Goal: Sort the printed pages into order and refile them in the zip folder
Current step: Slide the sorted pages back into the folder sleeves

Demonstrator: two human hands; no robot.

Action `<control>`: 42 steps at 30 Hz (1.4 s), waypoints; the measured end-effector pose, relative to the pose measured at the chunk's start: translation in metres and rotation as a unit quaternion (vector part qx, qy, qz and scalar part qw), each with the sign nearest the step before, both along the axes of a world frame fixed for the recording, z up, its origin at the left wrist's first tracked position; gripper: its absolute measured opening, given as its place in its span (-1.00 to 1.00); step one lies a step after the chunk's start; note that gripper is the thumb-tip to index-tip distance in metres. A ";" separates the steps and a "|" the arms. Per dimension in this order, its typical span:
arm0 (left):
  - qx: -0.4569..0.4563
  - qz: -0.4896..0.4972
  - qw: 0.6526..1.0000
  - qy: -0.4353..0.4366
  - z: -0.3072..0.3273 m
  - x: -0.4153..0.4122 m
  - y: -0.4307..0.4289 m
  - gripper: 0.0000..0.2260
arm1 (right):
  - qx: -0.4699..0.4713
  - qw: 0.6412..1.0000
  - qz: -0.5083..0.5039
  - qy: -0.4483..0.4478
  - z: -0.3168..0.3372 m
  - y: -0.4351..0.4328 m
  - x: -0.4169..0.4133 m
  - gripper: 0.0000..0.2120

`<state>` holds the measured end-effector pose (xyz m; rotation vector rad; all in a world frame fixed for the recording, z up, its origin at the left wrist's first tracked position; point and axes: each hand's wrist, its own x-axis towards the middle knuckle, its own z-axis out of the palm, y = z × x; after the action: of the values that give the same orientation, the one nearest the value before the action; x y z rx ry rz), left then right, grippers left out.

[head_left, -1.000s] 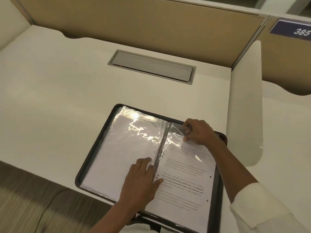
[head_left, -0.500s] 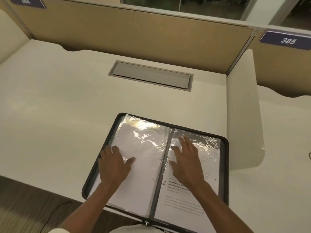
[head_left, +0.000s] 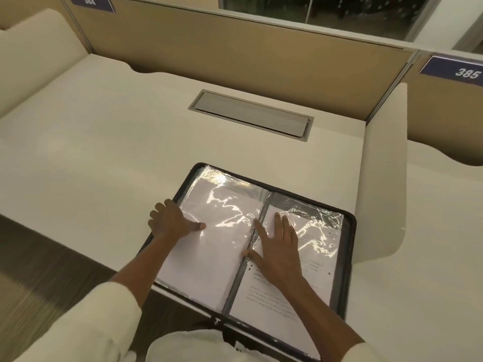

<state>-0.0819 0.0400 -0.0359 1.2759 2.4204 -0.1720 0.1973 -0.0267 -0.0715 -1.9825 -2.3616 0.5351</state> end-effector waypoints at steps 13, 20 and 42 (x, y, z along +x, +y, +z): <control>0.031 0.020 0.991 -0.128 0.005 -0.024 0.006 -0.36 | 0.016 0.999 0.006 -0.030 -0.019 -0.005 -0.006 -0.10; 0.036 0.001 0.945 -0.325 0.039 -0.053 0.016 -0.46 | -0.004 0.998 -0.053 0.029 -0.011 -0.004 -0.010 -0.18; -0.040 -0.263 0.825 -0.499 0.125 0.128 -0.060 -0.62 | -0.042 0.753 -0.375 0.539 0.137 -0.082 -0.009 -0.49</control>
<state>0.0457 -0.0196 0.0887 1.4533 1.1416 0.2080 0.1884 -0.1090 0.0653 -1.6521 -0.7924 1.2355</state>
